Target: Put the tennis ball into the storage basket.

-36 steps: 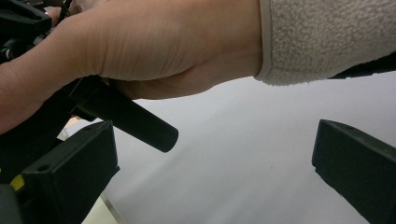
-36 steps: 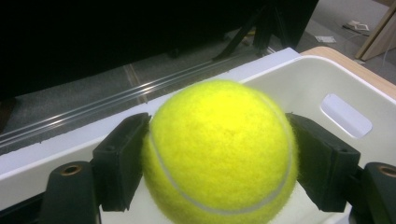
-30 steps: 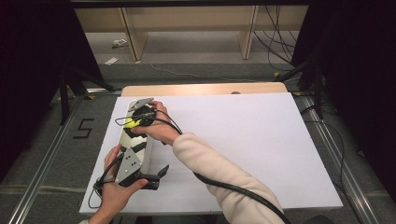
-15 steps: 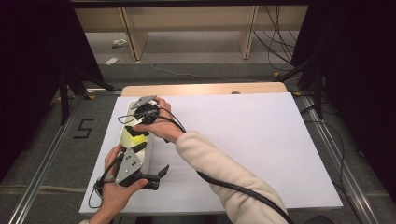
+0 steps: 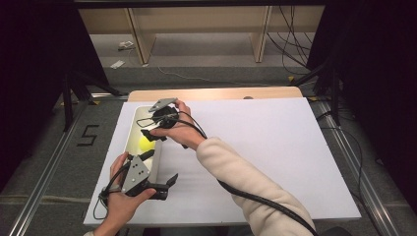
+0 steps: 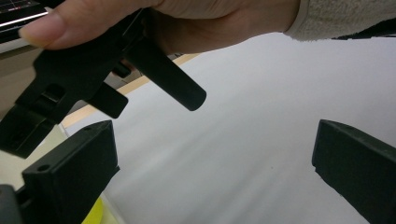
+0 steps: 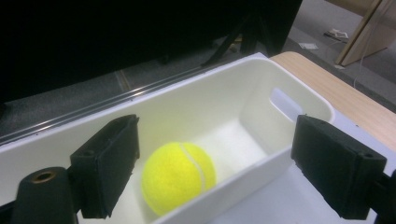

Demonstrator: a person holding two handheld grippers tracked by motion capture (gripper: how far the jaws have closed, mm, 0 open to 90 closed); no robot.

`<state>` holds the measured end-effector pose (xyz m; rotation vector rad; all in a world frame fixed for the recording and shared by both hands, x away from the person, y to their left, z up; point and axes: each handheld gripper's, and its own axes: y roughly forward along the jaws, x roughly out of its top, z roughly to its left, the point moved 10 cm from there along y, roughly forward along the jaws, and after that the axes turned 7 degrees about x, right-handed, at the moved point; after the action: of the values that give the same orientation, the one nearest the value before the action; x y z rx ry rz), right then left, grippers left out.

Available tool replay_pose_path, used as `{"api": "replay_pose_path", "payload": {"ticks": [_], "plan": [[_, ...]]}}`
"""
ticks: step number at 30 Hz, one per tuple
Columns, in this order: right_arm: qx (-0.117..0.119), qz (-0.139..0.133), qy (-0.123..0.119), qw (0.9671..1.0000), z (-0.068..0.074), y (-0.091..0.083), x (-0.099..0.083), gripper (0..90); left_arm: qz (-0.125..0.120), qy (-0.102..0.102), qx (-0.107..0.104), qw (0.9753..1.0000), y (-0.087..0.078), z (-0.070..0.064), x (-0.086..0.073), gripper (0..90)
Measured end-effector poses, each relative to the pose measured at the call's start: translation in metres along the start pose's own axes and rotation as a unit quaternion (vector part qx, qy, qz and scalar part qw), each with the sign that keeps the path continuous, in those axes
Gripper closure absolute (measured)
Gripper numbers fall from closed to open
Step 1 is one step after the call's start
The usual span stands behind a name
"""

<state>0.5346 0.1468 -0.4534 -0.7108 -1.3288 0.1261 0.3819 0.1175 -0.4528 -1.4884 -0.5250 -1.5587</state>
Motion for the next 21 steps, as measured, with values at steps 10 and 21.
{"api": "replay_pose_path", "payload": {"ticks": [10, 21], "plan": [[-0.008, -0.006, 0.005, 0.9999, -0.009, -0.02, -0.006, 16.3, 0.0, 0.0, 0.001, 1.0, 0.0, 0.0, 0.0, 0.0], [-0.018, -0.01, 0.006, 0.9998, -0.017, -0.042, -0.015, 16.3, 0.0, -0.001, 0.002, 1.0, 0.0, 0.0, 0.0, 0.0]]}}
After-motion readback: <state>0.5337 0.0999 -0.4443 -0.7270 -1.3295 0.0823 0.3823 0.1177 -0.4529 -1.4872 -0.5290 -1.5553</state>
